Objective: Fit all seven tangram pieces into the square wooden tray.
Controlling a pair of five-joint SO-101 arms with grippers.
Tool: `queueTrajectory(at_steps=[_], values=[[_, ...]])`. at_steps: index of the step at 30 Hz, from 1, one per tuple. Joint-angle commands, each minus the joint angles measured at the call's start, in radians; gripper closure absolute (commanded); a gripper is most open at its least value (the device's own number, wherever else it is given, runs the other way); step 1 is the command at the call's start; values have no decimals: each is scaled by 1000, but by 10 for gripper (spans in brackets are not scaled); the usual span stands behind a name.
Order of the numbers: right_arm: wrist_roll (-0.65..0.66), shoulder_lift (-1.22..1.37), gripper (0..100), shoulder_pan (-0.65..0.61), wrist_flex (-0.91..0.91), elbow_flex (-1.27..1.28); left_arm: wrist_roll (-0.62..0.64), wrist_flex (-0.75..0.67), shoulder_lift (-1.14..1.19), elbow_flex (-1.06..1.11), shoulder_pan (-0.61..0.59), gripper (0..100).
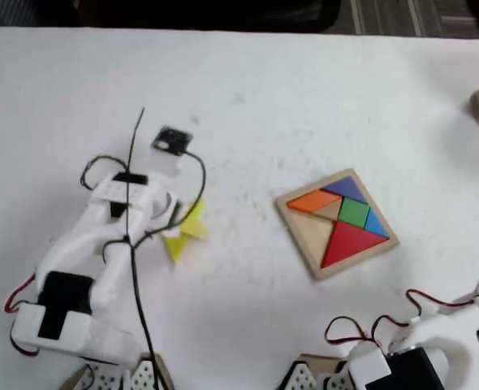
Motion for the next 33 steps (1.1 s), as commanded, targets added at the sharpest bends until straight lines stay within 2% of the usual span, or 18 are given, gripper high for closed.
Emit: queueTrajectory(at_steps=[1, 15, 17, 23, 33], values=[[11, -44, 837, -12, 7, -3, 3, -6, -15, -5, -10, 560], [11, -44, 838, 5, 7, -3, 12, -12, -13, -3, -1, 592], [11, -44, 838, 10, 7, -3, 12, -8, -13, -3, 1, 640], [11, -44, 837, 28, 7, -5, 3, 34, -10, -6, 22, 880], [11, -44, 838, 31, 7, -6, 3, 57, -13, 2, 13, 861]])
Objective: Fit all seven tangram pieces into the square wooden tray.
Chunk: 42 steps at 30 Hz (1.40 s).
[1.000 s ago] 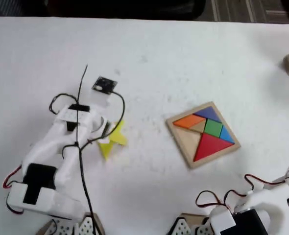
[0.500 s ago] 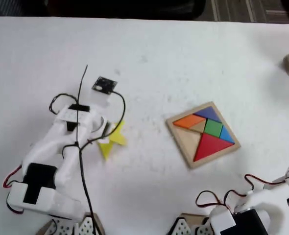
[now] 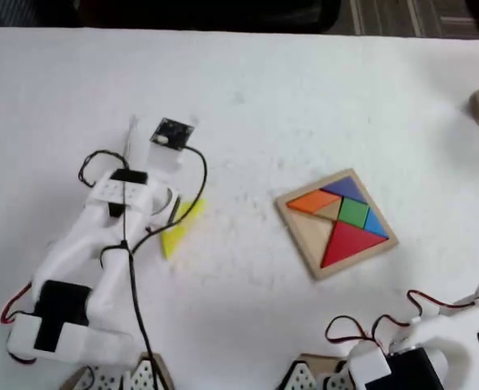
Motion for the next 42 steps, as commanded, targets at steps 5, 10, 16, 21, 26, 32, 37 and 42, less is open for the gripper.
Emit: queueTrajectory(at_steps=[5, 10, 16, 21, 26, 32, 37, 42], values=[[11, -44, 837, 21, 7, -6, 8, 23, 10, 14, -1, 861], [11, -44, 837, 19, 7, -6, 106, 25, -74, 17, -1, 861], [11, -44, 837, 8, 7, -3, 298, 57, -335, 40, 88, 864], [11, -44, 837, 8, 7, -3, 440, -130, -323, 86, 254, 981], [11, -44, 837, 19, 2, -3, 617, -361, -188, 94, 297, 978], [11, -44, 837, 12, 2, -3, 615, -322, 21, 86, 329, 978], [11, -44, 837, -7, 2, -3, 387, -80, -53, 95, 332, 978], [9, -44, 837, -36, 7, -3, 176, 163, -110, 129, 326, 978]])
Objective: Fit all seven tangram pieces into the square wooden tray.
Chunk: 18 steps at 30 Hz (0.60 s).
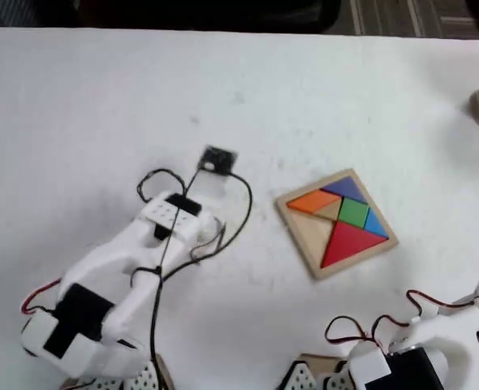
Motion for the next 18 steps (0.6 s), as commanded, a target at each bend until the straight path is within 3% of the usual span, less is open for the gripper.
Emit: queueTrajectory(at_steps=[1, 12, 18], values=[[9, -44, 837, -27, 7, -6, -169, 178, -62, 57, 4, 978], [9, -44, 837, -28, 7, -6, -192, -21, -54, 86, -386, 977], [9, -44, 837, -21, 7, -6, -190, -167, -53, 28, -507, 977]])
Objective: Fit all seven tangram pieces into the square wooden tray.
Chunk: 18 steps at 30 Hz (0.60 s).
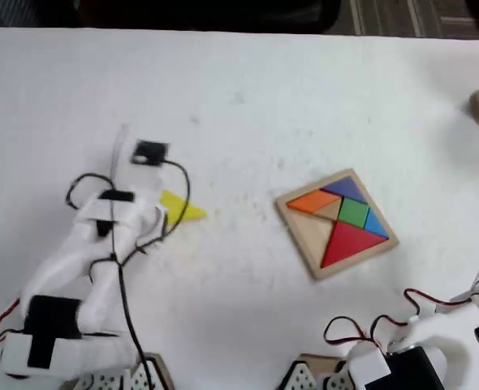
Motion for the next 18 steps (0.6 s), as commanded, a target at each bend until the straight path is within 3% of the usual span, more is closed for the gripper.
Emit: queueTrajectory(at_steps=[1, 10, 18], values=[[9, -44, 837, -1, 7, -6, -8, -132, -2, -80, -113, 977], [11, -44, 837, 21, 5, -5, 166, -345, -1, -110, -107, 977], [77, -42, 839, 33, 7, -5, 169, -264, -12, -110, 44, 977]])
